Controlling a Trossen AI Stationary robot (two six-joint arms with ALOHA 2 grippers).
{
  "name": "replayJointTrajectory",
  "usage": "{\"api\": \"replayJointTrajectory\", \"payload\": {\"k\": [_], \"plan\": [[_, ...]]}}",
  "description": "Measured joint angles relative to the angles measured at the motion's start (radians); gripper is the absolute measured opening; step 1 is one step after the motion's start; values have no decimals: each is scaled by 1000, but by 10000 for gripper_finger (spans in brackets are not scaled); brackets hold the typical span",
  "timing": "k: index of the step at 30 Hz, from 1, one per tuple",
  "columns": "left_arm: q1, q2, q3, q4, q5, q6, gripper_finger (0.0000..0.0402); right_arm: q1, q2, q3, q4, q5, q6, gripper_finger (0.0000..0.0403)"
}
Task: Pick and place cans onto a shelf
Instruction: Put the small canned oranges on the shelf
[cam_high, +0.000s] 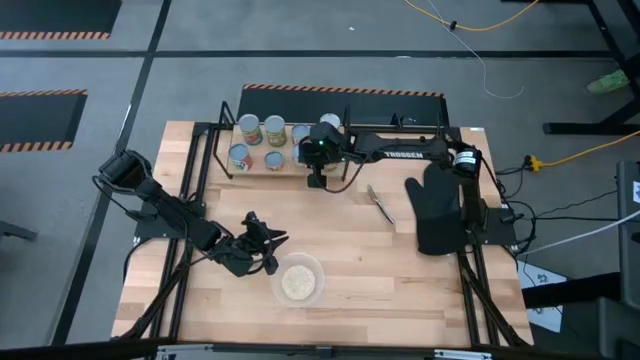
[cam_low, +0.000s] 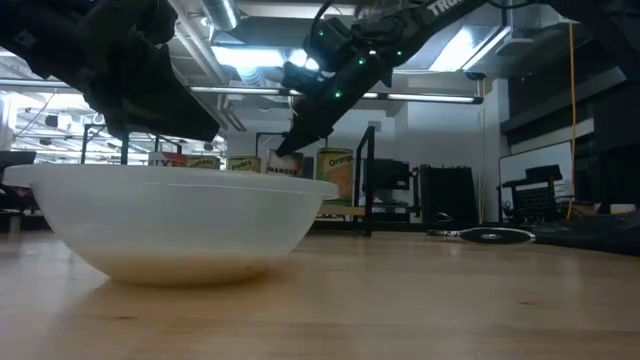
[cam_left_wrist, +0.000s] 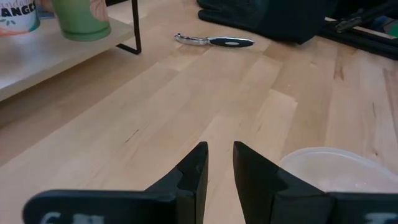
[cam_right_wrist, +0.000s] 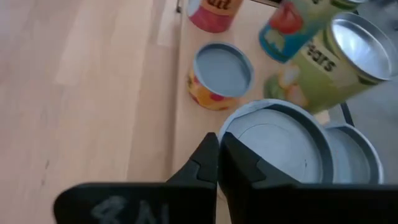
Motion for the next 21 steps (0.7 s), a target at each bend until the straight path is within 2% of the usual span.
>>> {"api": "replayJointTrajectory", "payload": {"k": [21], "plan": [[0,0,0,13,0,30,69,-17,62,-1,41,-46,0,10]]}}
